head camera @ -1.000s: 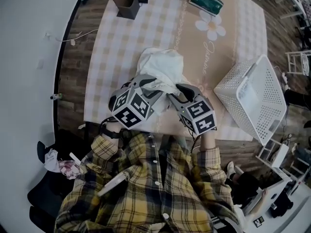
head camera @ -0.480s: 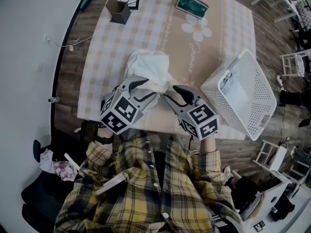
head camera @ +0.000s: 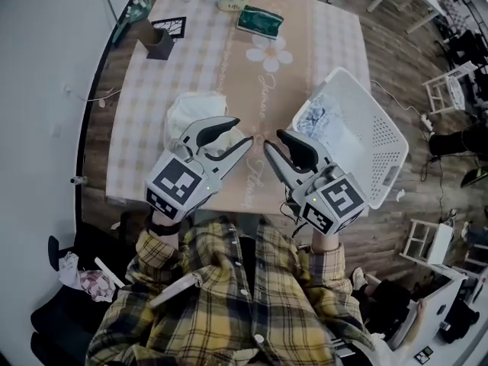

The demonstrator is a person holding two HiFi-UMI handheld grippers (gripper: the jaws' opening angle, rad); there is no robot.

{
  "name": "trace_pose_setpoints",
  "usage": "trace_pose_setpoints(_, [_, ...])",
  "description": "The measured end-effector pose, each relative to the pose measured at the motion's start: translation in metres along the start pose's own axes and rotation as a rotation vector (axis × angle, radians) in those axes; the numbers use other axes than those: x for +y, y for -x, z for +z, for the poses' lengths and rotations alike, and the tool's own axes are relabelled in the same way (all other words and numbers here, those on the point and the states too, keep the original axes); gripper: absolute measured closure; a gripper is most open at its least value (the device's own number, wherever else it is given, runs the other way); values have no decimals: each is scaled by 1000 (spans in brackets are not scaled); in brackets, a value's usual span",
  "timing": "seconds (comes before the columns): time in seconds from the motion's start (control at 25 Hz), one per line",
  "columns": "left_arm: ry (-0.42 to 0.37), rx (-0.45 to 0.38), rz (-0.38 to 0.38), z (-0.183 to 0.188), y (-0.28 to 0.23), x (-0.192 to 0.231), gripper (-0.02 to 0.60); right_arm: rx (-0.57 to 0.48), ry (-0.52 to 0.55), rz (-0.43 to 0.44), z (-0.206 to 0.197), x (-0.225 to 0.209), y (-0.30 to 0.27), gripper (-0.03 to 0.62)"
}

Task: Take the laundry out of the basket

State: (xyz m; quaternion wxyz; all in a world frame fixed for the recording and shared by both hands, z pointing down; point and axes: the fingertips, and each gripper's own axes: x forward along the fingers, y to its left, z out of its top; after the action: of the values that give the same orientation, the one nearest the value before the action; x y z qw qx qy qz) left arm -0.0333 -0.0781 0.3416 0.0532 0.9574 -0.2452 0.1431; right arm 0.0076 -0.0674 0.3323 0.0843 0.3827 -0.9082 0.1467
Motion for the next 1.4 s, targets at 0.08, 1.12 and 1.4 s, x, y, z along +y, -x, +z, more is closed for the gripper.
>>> trace_pose_setpoints(0.08, [-10, -54, -4, 21, -10, -18, 413, -47, 18, -12, 13, -5, 24, 471])
trace_pose_setpoints(1.12, [0, -201, -169, 118, -105, -142, 569, -217, 16, -180, 54, -77, 167, 598])
trace_pose_setpoints(1.4, [-30, -197, -169, 117, -105, -136, 569, -211, 18, -183, 54, -77, 162, 597])
